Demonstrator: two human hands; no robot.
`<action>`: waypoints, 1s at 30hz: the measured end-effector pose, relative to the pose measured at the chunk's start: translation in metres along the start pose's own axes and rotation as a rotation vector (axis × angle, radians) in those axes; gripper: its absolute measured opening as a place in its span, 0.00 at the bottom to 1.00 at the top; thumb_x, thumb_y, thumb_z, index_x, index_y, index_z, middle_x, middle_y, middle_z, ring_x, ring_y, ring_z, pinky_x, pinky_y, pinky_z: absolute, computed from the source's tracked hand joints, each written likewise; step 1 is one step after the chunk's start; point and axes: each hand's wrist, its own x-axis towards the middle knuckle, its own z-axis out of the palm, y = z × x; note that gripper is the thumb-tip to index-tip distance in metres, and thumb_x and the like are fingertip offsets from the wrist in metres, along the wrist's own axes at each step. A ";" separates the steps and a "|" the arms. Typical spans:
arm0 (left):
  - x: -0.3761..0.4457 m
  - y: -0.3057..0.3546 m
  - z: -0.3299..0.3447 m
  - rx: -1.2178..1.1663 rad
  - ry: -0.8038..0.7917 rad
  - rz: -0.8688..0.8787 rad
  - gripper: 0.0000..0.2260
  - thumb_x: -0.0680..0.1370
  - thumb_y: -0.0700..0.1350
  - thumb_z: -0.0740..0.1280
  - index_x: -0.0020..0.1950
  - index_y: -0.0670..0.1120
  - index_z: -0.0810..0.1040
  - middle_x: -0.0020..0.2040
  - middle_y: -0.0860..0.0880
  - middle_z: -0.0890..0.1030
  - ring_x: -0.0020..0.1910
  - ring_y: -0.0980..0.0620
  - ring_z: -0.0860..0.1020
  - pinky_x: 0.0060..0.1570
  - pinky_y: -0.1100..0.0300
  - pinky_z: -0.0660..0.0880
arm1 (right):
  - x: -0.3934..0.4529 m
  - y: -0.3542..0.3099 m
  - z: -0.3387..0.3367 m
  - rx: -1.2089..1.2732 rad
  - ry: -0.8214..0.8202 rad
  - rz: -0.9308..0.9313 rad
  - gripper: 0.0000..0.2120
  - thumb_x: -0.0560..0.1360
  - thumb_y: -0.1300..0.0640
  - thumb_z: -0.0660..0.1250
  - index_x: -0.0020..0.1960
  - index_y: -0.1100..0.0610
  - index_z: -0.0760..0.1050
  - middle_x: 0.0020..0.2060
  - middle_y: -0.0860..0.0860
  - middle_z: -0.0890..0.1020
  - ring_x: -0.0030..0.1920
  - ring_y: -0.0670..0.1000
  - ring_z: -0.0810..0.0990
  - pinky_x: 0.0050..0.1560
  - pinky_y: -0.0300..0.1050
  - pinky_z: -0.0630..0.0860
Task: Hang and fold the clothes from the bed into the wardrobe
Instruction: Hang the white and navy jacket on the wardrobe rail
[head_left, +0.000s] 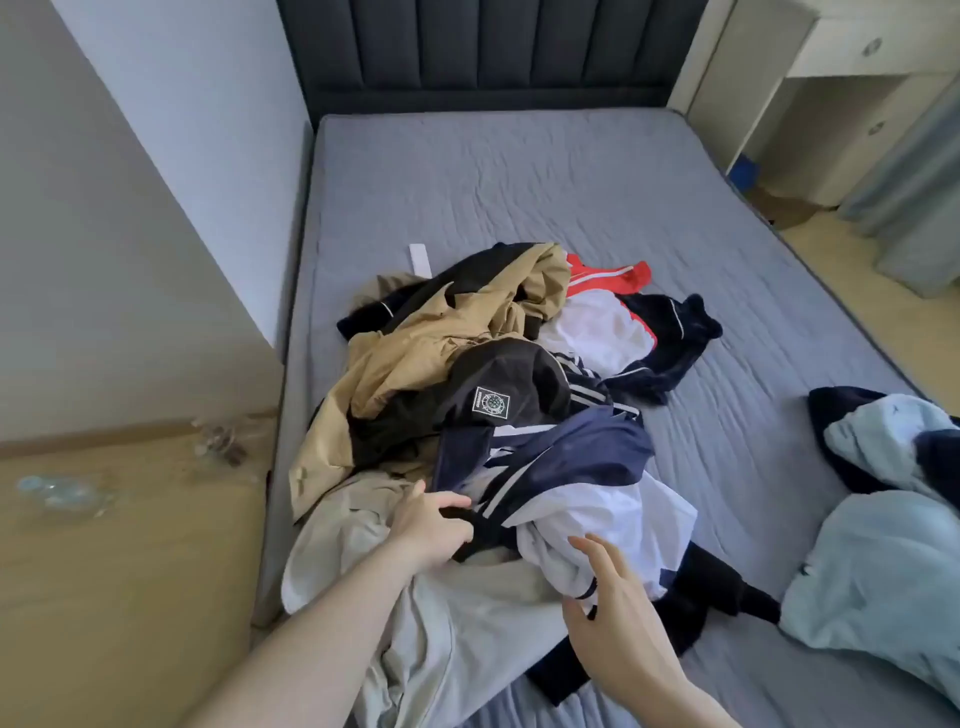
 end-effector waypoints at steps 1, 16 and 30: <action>0.008 0.001 0.004 -0.058 0.010 0.002 0.24 0.66 0.46 0.74 0.63 0.56 0.82 0.75 0.43 0.68 0.74 0.45 0.68 0.72 0.51 0.68 | 0.002 0.003 0.003 0.012 0.013 -0.017 0.29 0.77 0.60 0.66 0.75 0.45 0.64 0.73 0.37 0.62 0.61 0.50 0.76 0.50 0.34 0.67; -0.236 0.145 -0.115 -0.207 0.084 0.473 0.14 0.81 0.37 0.64 0.46 0.53 0.84 0.48 0.60 0.85 0.52 0.62 0.80 0.50 0.73 0.70 | -0.088 -0.067 -0.136 0.250 0.107 -0.009 0.27 0.76 0.60 0.71 0.64 0.35 0.65 0.66 0.40 0.72 0.57 0.37 0.74 0.46 0.30 0.72; -0.529 0.239 -0.320 -0.119 0.138 0.704 0.13 0.82 0.42 0.63 0.53 0.57 0.84 0.52 0.56 0.85 0.54 0.57 0.82 0.54 0.69 0.74 | -0.199 -0.261 -0.252 0.256 -0.022 -0.450 0.29 0.75 0.45 0.72 0.72 0.32 0.64 0.66 0.39 0.74 0.61 0.43 0.78 0.60 0.48 0.79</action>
